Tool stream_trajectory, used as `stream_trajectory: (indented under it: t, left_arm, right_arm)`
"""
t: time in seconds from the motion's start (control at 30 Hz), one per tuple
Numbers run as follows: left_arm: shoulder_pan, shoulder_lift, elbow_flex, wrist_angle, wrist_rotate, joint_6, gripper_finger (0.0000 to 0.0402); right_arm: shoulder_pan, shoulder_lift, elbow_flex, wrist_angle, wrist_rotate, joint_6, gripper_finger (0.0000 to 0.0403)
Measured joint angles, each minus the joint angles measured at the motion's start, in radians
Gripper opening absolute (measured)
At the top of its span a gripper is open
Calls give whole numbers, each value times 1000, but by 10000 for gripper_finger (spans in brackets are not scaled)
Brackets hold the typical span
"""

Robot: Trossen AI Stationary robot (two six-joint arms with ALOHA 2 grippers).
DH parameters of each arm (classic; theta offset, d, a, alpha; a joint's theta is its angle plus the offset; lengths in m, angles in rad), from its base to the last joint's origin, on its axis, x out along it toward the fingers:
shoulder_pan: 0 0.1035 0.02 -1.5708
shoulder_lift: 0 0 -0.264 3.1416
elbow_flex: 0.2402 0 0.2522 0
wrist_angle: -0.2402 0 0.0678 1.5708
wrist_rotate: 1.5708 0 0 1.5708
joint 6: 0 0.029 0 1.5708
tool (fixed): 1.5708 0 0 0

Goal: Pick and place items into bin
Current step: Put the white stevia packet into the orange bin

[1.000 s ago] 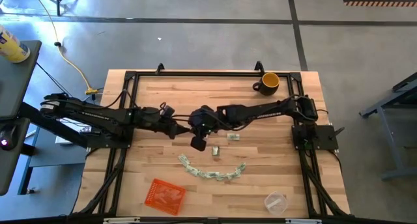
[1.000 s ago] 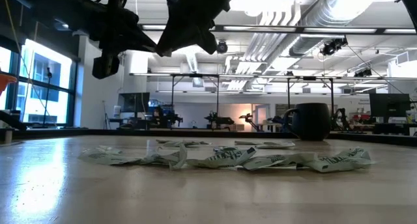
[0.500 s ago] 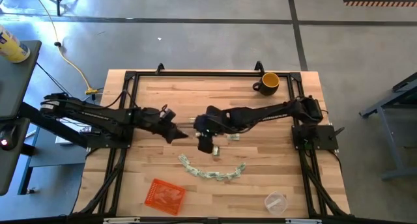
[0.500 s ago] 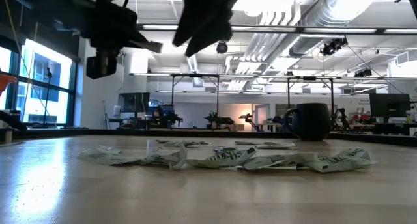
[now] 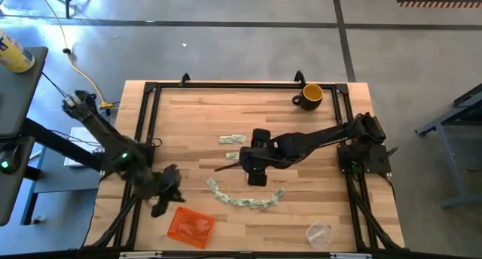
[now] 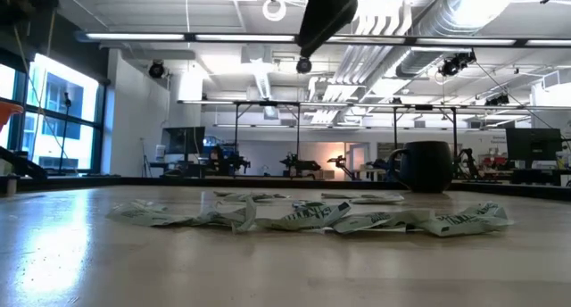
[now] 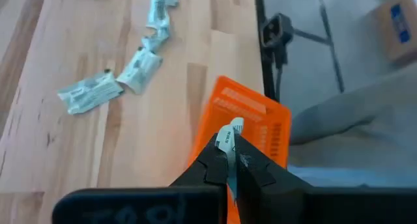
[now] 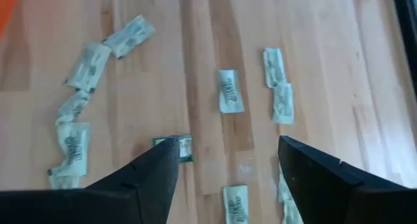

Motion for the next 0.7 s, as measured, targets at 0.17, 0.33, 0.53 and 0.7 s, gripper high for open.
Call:
stream_trajectory:
  t: [0.17, 0.33, 0.53, 0.7]
  left_arm:
    - [-126, 155, 53, 14, -23, -108, 48]
    - [-146, 320, 80, 154, 4, -153, 55]
    - [-145, 399, 107, 143, 3, -244, 120]
    - [-145, 372, 107, 87, 51, -311, 183]
  right_arm:
    - [18, 1, -36, 5, -2, -3, 249]
    - [35, 2, -81, 16, -9, 2, 249]
    - [61, 2, -116, 50, -47, 18, 249]
    - [87, 2, -128, 51, -34, 28, 249]
